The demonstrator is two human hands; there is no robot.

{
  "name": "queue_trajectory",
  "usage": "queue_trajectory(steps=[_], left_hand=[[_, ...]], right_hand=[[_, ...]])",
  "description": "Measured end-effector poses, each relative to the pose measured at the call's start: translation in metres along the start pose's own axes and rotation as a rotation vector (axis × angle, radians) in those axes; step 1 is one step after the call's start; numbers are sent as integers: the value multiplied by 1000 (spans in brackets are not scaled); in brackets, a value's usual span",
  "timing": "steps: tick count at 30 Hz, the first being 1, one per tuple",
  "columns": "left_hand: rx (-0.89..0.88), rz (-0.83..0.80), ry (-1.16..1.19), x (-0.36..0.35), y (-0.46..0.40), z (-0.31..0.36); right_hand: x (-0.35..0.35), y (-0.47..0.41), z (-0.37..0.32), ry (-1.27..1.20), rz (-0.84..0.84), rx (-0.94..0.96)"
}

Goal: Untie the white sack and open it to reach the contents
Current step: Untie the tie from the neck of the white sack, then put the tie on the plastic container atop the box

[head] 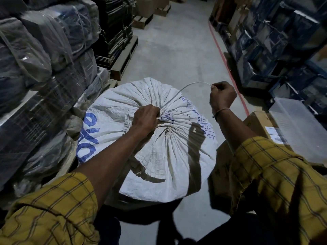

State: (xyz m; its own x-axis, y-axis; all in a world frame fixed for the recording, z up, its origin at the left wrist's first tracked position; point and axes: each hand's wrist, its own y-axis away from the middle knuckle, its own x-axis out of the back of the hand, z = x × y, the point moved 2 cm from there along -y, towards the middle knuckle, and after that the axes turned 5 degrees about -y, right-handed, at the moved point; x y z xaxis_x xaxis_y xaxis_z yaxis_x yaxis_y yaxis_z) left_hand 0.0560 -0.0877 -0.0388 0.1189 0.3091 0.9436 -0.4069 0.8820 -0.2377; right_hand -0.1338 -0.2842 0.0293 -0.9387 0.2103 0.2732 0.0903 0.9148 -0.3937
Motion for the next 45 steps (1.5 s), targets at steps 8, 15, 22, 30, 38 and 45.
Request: queue_trajectory(steps=[8,15,22,30,38,45], left_hand=[[20,-80,-2,13,-6,30],[-30,147,398,52,-21,89],[66,-61,1130,74,-19,148],[174,71,1433,95,6,175],[142,111,1282,92,1,191],[123,-144,1314,76,-8,212]], right_hand=[[46,-22,-6,-140,250,-173],[79,-13,-27,-209,234,-154],[101,0,-24,-348,153,-237],[146,60,-69,-491,-111,-360],[159,58,-52,-357,-291,-260],[161,43,-33,-463,-223,-376]])
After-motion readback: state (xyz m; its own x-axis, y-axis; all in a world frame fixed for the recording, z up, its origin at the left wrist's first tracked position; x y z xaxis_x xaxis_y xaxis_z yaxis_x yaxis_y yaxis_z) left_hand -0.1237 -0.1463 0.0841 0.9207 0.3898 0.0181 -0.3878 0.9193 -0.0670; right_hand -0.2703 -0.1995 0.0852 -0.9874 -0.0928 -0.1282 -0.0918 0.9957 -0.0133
